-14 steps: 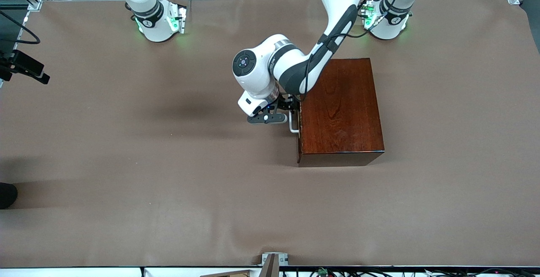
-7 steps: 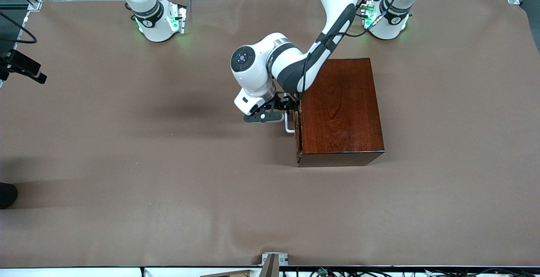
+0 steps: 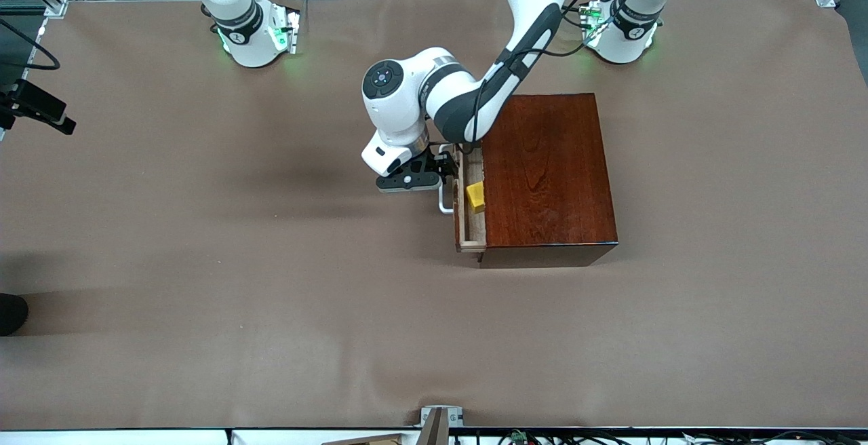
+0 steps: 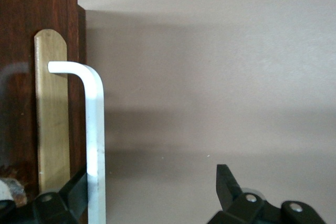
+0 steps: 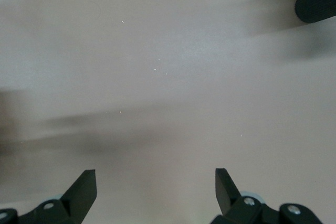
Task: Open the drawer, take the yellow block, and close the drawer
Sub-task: 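Pull the drawer out of the wooden box with the left gripper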
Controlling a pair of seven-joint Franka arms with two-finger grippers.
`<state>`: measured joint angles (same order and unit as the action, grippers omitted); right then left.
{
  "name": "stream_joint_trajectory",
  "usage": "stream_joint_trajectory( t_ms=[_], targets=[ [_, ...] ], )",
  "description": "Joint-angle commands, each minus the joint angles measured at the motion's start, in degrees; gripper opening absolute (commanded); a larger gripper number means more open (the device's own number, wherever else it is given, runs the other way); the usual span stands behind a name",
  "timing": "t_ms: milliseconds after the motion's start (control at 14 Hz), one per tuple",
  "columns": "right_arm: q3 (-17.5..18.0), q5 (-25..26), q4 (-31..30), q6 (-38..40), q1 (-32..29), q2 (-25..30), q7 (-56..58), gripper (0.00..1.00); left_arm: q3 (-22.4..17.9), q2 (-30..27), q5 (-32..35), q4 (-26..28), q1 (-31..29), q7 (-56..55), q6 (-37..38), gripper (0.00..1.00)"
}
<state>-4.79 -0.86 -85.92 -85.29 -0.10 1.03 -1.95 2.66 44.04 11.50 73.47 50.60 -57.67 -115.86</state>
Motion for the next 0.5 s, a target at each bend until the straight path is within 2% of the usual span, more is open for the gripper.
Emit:
stream_joint_trajectory(
  t_ms=[0, 142, 285, 427],
  targets=[
    [0.3, -0.46, 0.49, -0.31, -1.22, -0.67, -0.69, 1.0, 0.15, 1.93, 0.37, -1.58, 0.99, -2.18, -5.24, 1.0],
    [0.13, 0.16, 0.58, -0.84, -1.83, -2.34, -0.86, 1.0, 0.58, 2.01, 0.28, -1.66, 1.08, -2.09, -7.09, 1.0],
    [0.04, -0.71, 0.4, -0.84, -5.07, -2.7, -0.08, 1.0, 1.46, 2.01, 0.28, -1.66, 0.99, -2.18, -8.85, 1.0],
    [0.3, 0.06, 0.49, -1.54, -4.04, -5.32, 0.19, 1.0, 1.47, 2.01, -1.99, -1.66, 1.08, -2.53, -10.78, 1.0]
  ],
)
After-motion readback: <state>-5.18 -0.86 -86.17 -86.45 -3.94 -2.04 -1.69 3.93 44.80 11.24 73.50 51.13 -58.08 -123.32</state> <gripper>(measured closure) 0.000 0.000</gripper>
